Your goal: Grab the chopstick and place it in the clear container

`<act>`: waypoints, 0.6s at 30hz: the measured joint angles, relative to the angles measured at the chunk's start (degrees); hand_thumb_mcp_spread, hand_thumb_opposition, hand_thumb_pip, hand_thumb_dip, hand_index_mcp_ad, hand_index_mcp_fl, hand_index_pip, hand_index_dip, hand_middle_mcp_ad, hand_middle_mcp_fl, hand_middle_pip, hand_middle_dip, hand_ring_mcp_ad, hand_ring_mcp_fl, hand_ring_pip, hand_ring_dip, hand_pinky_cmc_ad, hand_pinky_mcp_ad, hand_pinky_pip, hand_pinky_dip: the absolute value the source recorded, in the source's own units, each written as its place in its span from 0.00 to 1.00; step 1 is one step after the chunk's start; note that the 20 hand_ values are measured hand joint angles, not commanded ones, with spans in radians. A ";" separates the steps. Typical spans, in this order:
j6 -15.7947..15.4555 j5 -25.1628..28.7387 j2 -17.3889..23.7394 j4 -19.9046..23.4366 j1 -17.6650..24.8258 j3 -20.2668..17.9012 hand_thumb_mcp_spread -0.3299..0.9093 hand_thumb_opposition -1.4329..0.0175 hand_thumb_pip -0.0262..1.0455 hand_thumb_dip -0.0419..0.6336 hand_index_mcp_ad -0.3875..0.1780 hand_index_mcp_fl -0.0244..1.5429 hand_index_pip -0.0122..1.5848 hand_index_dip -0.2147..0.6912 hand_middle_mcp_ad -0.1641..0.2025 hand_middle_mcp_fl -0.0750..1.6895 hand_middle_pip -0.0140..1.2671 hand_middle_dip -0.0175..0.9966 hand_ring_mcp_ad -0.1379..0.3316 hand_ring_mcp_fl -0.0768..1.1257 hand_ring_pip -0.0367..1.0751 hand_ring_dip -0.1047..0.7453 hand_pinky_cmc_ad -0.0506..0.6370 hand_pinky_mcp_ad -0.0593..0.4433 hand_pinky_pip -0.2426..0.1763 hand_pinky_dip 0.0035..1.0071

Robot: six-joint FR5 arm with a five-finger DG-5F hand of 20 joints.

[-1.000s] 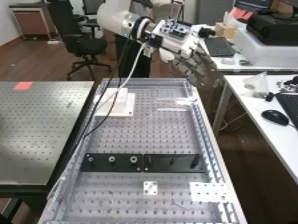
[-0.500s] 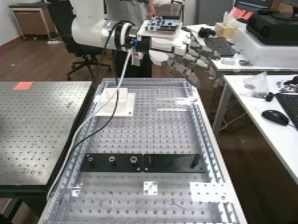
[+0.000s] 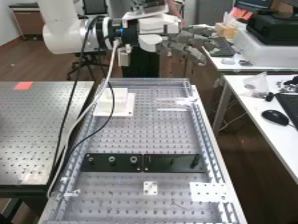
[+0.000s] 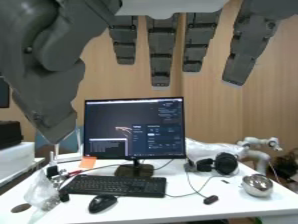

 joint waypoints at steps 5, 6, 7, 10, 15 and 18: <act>0.43 1.14 -0.93 -0.13 0.07 1.64 0.38 0.45 0.69 0.30 0.49 0.06 0.08 0.29 0.62 0.17 0.10 0.39 0.58 0.12 0.12 0.43 0.59 0.84 0.55 0.40; 0.51 2.21 -1.05 0.16 0.22 1.66 0.37 0.45 0.69 0.30 0.48 0.06 0.08 0.29 0.61 0.17 0.10 0.39 0.57 0.12 0.12 0.43 0.59 0.84 0.55 0.39; 0.55 2.75 -1.08 0.29 0.30 1.66 0.37 0.45 0.69 0.30 0.49 0.06 0.08 0.29 0.61 0.17 0.10 0.39 0.57 0.12 0.12 0.42 0.59 0.84 0.55 0.39; 0.99 6.61 -1.13 0.95 0.79 1.33 0.37 0.45 0.70 0.30 0.50 0.06 0.08 0.29 0.64 0.17 0.10 0.39 0.58 0.12 0.12 0.42 0.59 0.84 0.55 0.39; 2.85 8.58 -1.05 1.67 1.31 -0.03 0.37 0.45 0.69 0.29 0.49 0.05 0.08 0.28 0.64 0.17 0.10 0.37 0.57 0.11 0.12 0.41 0.60 0.84 0.55 0.37; 4.25 8.78 -1.00 1.69 1.14 -0.21 0.37 0.45 0.71 0.30 0.51 0.05 0.08 0.28 0.65 0.17 0.10 0.37 0.57 0.11 0.12 0.42 0.59 0.84 0.55 0.37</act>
